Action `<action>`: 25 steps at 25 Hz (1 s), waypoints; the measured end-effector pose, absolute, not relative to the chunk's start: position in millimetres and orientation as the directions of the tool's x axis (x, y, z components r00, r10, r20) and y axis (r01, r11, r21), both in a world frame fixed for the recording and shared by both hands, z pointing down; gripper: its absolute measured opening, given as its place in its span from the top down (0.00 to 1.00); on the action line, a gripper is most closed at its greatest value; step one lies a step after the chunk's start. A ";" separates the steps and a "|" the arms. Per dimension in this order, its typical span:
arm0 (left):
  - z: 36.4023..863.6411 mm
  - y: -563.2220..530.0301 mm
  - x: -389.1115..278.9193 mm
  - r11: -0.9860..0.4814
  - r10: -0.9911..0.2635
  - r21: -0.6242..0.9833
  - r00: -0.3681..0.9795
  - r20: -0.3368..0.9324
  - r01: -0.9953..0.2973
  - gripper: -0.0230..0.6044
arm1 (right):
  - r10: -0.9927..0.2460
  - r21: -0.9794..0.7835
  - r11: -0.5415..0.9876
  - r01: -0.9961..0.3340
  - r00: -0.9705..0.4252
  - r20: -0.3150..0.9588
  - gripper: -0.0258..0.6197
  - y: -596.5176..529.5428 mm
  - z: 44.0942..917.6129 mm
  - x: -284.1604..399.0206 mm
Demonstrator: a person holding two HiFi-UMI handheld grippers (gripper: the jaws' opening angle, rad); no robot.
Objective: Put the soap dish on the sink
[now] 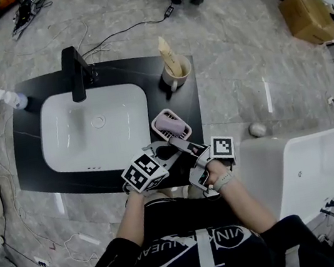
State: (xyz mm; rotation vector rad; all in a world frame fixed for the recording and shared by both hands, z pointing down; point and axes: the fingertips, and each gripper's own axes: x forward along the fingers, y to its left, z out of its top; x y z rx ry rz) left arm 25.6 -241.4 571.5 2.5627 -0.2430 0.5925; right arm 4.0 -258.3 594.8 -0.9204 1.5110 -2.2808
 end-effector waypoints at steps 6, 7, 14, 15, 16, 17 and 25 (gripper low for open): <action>567.5 -244.0 23.3 -0.847 -0.076 0.446 0.897 0.436 -0.289 0.94 | -0.529 -0.891 -0.440 -0.111 -0.769 0.357 0.51 -250.0 592.2 3.2; 566.9 -243.8 23.4 -0.847 -0.075 0.447 0.898 0.434 -0.287 0.94 | -0.529 -0.891 -0.441 -0.105 -0.772 0.353 0.51 -248.3 591.5 2.4; 564.5 -249.0 18.8 -0.827 -0.095 0.479 0.913 0.396 -0.294 0.94 | -0.522 -0.909 -0.409 -0.079 -0.797 0.304 0.51 -243.4 583.9 -0.8; 564.5 -250.6 16.5 -0.823 -0.103 0.483 0.914 0.392 -0.300 0.94 | -0.521 -0.915 -0.395 -0.080 -0.801 0.294 0.51 -243.5 581.9 -1.0; 564.6 -252.2 13.8 -0.818 -0.113 0.485 0.914 0.391 -0.308 0.94 | -0.517 -0.921 -0.380 -0.083 -0.807 0.286 0.51 -243.3 579.9 -1.5; 564.7 -253.9 10.5 -0.815 -0.124 0.485 0.912 0.391 -0.319 0.94 | -0.511 -0.927 -0.365 -0.089 -0.813 0.279 0.51 -242.9 578.0 -2.4; 552.5 -271.6 -25.3 -0.769 -0.255 0.485 0.895 0.365 -0.417 0.94 | -0.442 -0.955 -0.208 -0.213 -0.850 0.286 0.52 -242.3 564.1 -13.5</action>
